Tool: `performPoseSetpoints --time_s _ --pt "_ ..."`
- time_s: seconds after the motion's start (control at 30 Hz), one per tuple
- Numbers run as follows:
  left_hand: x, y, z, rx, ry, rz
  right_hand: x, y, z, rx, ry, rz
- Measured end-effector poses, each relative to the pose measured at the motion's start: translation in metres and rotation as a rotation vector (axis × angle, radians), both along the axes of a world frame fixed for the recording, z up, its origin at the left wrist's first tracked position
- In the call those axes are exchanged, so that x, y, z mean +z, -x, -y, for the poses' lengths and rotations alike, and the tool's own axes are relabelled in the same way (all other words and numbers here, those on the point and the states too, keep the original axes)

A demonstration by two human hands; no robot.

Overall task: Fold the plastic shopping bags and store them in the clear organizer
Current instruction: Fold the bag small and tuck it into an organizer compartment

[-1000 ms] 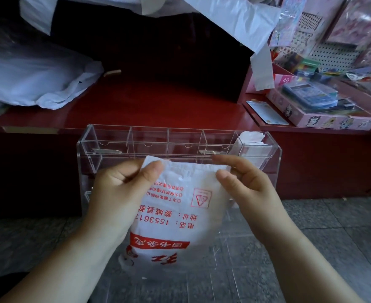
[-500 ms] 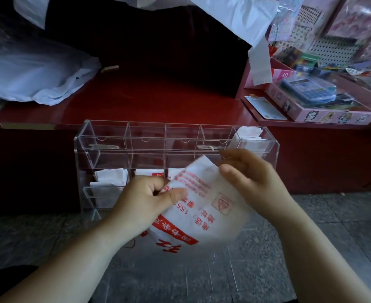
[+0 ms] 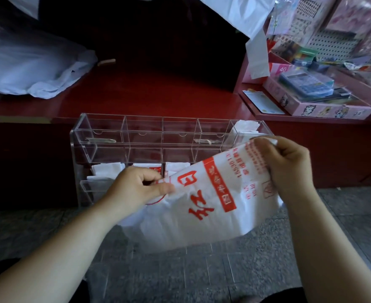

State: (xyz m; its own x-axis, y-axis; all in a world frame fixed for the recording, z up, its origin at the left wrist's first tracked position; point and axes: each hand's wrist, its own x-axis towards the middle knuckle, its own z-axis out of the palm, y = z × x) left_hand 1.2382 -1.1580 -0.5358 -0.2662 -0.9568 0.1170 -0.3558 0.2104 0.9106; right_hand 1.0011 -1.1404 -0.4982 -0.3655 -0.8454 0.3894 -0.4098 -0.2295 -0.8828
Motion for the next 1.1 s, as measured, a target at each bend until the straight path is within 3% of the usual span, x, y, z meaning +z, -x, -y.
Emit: performPoseSetpoints --time_s 0.2,0.33,0.4,0.53,0.67,0.83,1.1 --pt "-0.009 -0.030 0.019 0.026 -0.258 -0.135 0.001 0.025 0.000 -0.113 0.007 0.100" --pt "-0.012 -0.042 0.024 -0.001 -0.487 -0.663 0.002 0.026 -0.001 -0.135 -0.017 0.220" --pt "-0.016 -0.038 0.023 -0.011 -0.535 -0.743 0.001 0.023 -0.001 -0.116 -0.028 0.308" --pt "-0.023 -0.021 0.009 -0.085 -0.663 -0.546 -0.004 0.014 -0.002 -0.076 -0.091 0.326" --pt "-0.030 -0.020 0.005 -0.167 -0.628 -0.344 -0.003 0.016 -0.003 -0.103 -0.154 0.325" --pt "-0.020 -0.027 0.016 0.044 -0.509 -0.352 -0.010 0.025 0.001 -0.056 -0.357 0.472" --pt "-0.009 -0.038 0.016 0.132 -0.563 -0.331 -0.018 0.020 0.008 0.086 -0.583 0.615"
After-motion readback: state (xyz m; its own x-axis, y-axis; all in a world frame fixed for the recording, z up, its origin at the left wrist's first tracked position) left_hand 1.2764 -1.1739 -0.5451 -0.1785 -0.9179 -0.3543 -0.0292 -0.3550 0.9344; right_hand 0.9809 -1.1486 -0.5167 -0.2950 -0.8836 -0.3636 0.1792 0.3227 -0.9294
